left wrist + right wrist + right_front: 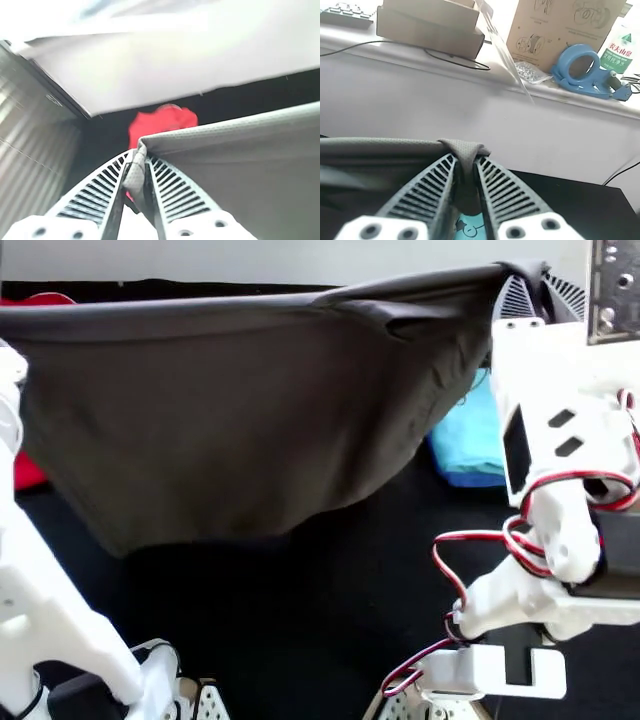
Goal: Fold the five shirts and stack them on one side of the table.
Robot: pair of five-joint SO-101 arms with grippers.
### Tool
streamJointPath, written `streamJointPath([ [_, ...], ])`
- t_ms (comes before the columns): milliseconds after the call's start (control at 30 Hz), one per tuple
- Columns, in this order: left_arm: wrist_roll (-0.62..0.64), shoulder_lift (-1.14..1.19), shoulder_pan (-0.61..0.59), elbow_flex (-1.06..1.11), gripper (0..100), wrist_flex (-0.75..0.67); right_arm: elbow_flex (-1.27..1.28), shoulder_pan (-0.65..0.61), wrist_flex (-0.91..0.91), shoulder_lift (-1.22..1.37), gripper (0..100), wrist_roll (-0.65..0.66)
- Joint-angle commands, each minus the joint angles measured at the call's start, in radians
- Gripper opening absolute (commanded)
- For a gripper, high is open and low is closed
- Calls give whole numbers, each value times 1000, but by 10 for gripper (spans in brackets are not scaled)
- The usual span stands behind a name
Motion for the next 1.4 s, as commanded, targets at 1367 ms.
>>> streamJointPath([
  [1367, -133, 114, -318, 993, 9, -167, 1670, -622, -328, -243, 292, 2],
])
